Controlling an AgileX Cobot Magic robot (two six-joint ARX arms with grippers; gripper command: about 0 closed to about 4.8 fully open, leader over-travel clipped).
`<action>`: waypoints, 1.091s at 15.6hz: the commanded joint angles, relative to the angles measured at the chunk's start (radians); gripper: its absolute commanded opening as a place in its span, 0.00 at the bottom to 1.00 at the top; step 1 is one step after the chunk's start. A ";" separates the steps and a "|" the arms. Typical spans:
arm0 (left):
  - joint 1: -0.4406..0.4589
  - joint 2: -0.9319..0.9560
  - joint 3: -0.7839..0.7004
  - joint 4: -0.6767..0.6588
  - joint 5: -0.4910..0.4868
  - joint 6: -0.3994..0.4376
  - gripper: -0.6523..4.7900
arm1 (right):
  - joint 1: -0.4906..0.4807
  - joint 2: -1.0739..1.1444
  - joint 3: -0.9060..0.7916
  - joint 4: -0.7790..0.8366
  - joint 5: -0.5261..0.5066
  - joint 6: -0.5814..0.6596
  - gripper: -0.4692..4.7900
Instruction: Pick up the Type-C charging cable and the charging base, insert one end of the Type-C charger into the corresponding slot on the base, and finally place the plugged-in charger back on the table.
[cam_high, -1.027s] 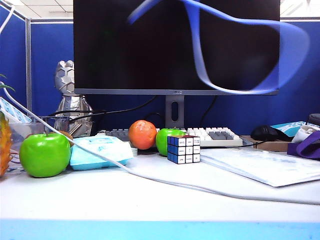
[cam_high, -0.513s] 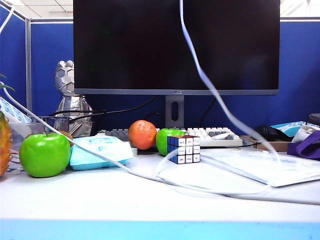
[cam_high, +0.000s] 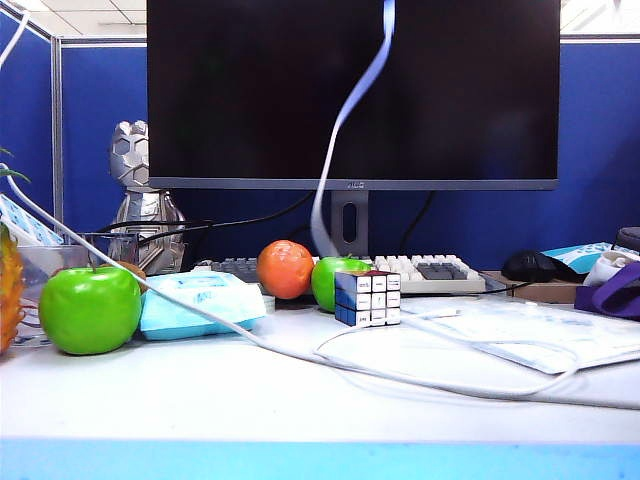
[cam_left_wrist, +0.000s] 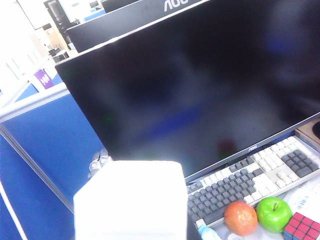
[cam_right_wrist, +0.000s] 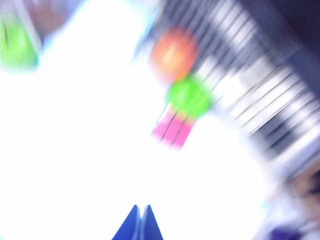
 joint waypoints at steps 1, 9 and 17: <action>0.000 -0.005 0.006 0.026 0.004 -0.003 0.11 | 0.001 0.069 -0.038 -0.017 -0.047 0.009 0.08; 0.000 -0.005 0.006 0.026 0.004 -0.003 0.11 | 0.001 0.153 -0.143 -0.015 -0.039 0.035 0.89; 0.000 -0.005 0.006 0.026 0.004 -0.003 0.11 | 0.003 0.152 -0.143 -0.017 0.030 0.065 0.82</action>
